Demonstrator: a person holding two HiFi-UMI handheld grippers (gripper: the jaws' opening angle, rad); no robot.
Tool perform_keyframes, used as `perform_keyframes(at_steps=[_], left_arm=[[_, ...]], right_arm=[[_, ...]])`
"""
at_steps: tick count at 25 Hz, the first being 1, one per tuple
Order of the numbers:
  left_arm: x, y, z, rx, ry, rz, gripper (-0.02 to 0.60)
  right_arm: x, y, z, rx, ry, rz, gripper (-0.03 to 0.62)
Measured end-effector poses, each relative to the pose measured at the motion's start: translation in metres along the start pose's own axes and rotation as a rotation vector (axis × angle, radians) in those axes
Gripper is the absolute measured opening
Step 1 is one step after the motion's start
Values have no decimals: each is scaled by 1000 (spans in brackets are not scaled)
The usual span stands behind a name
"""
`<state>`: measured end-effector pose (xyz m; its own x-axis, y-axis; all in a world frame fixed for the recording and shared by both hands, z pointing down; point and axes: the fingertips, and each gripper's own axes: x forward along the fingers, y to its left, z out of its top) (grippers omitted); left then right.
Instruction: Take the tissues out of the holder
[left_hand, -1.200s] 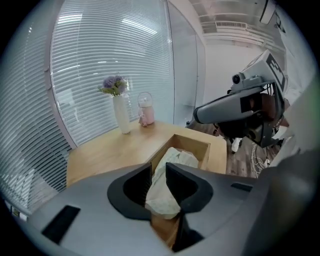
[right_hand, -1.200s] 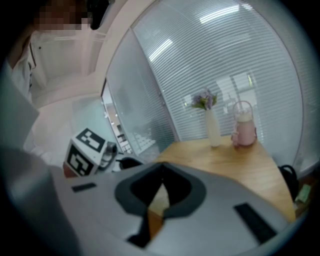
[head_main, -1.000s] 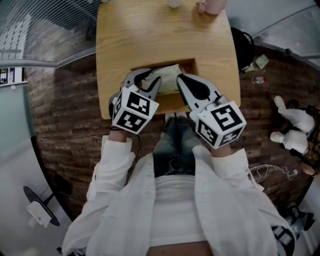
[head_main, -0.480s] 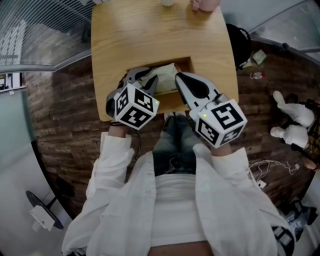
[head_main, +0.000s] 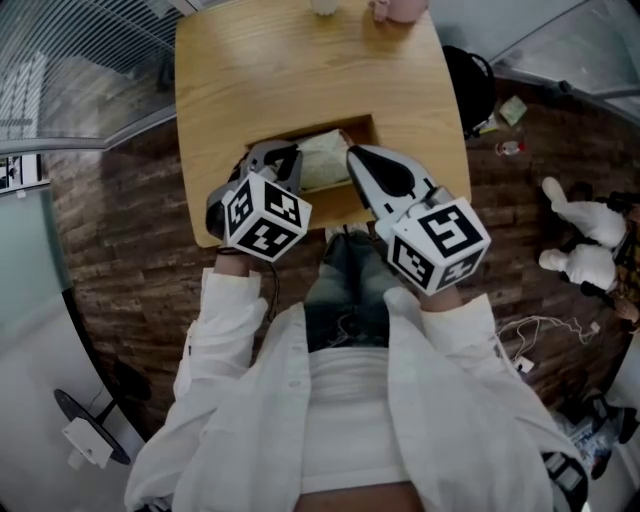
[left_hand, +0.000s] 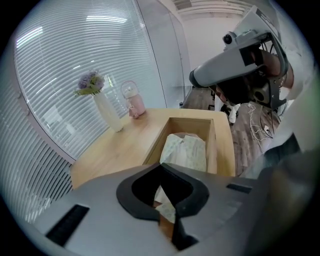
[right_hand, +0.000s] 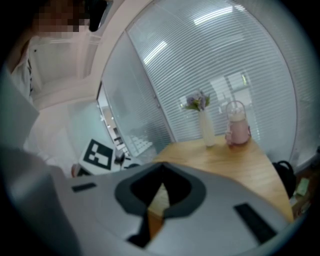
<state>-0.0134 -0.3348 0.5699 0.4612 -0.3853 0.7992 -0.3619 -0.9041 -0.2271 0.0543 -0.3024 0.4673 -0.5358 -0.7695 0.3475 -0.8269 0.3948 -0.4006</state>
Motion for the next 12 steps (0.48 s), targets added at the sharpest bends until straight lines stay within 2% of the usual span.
perform_keyframes(at_steps=[10, 12], left_arm=[[-13, 0, 8, -52, -34, 3, 8], [-19, 0, 11, -42, -41, 11, 8]], right_arm=[[-3, 3, 6, -32, -2, 4, 12], [-4, 4, 8, -30, -5, 7, 12]])
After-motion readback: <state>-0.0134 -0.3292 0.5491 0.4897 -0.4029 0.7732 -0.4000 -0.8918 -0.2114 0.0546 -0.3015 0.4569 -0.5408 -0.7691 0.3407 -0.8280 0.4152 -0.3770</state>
